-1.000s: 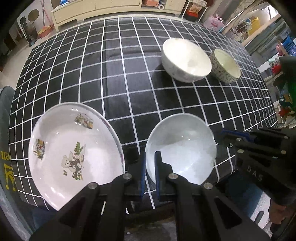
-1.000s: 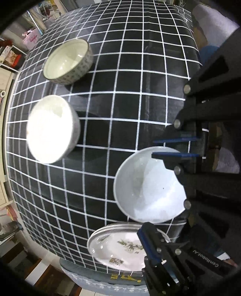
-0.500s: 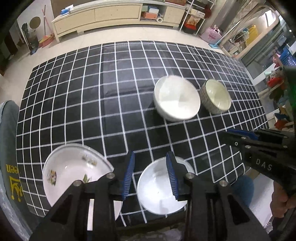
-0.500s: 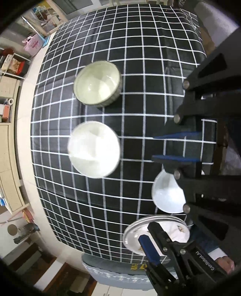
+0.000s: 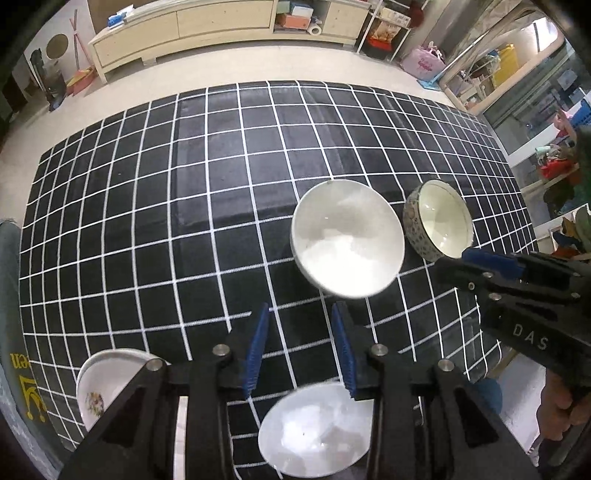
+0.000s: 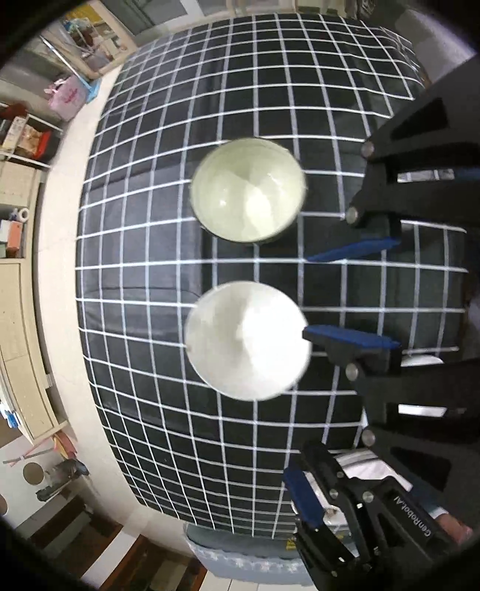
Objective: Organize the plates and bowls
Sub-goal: 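Move both grippers to the second white bowl and close on its rim, then lift and carry the second white bowl over the first white bowl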
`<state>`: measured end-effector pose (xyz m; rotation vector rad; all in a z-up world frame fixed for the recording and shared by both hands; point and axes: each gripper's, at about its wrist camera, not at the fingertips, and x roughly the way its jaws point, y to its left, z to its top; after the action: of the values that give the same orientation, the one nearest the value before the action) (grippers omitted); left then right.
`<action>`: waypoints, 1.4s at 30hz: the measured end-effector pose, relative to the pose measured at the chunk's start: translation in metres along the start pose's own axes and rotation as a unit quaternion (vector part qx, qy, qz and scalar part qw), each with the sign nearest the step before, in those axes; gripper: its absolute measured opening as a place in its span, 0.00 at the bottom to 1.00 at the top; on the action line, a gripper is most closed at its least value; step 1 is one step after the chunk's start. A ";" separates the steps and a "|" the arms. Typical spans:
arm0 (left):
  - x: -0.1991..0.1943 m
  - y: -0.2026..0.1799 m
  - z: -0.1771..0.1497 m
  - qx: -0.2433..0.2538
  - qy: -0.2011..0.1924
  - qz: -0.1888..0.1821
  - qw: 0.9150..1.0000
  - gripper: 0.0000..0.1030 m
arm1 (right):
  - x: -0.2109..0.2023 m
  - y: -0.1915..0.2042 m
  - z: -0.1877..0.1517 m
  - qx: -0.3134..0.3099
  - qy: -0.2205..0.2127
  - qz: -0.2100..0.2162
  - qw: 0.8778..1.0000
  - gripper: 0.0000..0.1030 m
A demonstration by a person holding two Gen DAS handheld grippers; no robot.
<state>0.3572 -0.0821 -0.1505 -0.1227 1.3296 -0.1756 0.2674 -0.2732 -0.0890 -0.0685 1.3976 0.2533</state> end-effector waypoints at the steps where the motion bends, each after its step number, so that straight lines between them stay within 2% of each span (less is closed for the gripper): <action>1: 0.002 0.000 0.002 0.000 0.001 0.000 1.000 0.32 | 0.006 -0.002 0.005 0.005 0.006 0.011 1.000 0.39; 18: 0.060 -0.002 0.053 0.022 0.024 0.019 0.999 0.31 | 0.065 -0.005 0.043 0.013 0.034 0.020 0.999 0.39; 20: 0.067 -0.003 0.056 0.030 0.027 0.017 0.999 0.21 | 0.069 -0.004 0.044 0.011 0.035 0.018 0.999 0.39; 22: 0.071 -0.005 0.057 0.034 0.028 0.020 0.999 0.17 | 0.074 -0.002 0.042 0.003 0.032 0.010 0.999 0.38; 23: 0.074 -0.005 0.057 0.035 0.030 0.021 0.999 0.16 | 0.077 -0.001 0.041 0.001 0.034 0.007 0.999 0.36; 25: 0.080 -0.005 0.056 0.035 0.035 0.030 0.998 0.10 | 0.083 0.000 0.037 0.002 0.037 0.007 0.999 0.20; 28: 0.084 -0.003 0.054 0.034 0.034 0.027 0.998 0.10 | 0.087 0.003 0.030 0.001 0.031 0.002 1.000 0.10; 34: 0.084 0.002 0.042 0.033 0.046 0.033 0.998 0.10 | 0.092 0.019 0.008 -0.009 0.035 0.001 0.999 0.10; 42: 0.081 0.021 -0.004 0.032 0.054 0.040 0.997 0.10 | 0.083 0.077 -0.043 -0.034 0.043 0.001 0.999 0.10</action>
<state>0.3730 -0.0778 -0.2324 -0.0059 1.4329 -0.1573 0.2214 -0.1953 -0.1705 -0.1359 1.4736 0.3025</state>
